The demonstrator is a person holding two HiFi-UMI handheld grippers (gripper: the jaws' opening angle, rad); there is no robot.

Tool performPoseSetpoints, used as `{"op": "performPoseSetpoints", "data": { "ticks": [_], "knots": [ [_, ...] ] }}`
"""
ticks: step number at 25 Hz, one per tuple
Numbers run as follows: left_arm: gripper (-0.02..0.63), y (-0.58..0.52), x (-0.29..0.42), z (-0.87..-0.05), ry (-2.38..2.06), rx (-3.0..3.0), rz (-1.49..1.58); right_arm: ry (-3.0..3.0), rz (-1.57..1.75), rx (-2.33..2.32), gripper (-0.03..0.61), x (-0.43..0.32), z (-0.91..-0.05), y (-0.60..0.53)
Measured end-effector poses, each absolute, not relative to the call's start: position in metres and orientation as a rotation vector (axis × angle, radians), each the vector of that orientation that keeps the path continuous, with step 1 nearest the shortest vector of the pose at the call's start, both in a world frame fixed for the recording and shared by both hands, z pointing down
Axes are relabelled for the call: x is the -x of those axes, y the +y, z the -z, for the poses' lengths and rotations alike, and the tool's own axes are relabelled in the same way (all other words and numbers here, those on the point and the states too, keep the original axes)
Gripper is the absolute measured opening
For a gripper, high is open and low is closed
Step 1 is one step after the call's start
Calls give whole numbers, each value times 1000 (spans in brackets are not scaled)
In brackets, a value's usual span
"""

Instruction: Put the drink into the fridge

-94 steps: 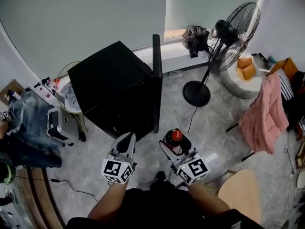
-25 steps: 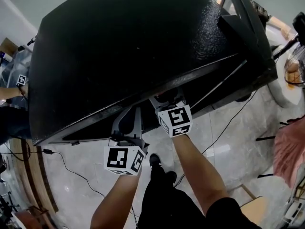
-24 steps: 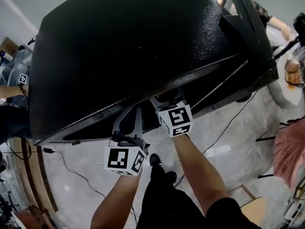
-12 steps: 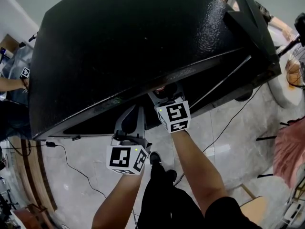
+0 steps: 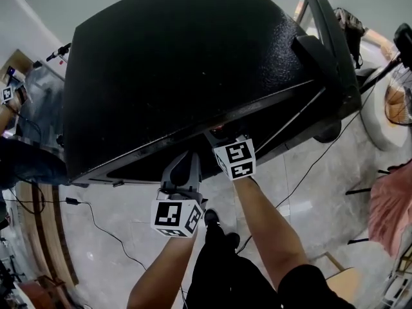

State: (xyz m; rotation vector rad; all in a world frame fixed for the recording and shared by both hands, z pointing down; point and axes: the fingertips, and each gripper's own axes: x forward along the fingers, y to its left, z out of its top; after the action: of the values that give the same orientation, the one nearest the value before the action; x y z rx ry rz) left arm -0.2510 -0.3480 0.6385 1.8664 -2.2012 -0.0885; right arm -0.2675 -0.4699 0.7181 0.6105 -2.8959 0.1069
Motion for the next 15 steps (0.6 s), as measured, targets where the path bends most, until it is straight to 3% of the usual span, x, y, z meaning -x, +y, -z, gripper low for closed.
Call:
{"op": "performPoseSetpoints", "data": {
  "ticks": [12,14,15],
  "knots": [
    [12,-321,237,-619,-2176,-1829,26,-2880,-248,-713,313,192,-682,-408],
    [12,-316,231,-608,-2175,-1828,29,-2905,-245,-743,166,175,-659,-397],
    [12,-314,228,-601,-2176,-1829,32,-2919,-244,-749,135,167,-646,-391]
  ]
}}
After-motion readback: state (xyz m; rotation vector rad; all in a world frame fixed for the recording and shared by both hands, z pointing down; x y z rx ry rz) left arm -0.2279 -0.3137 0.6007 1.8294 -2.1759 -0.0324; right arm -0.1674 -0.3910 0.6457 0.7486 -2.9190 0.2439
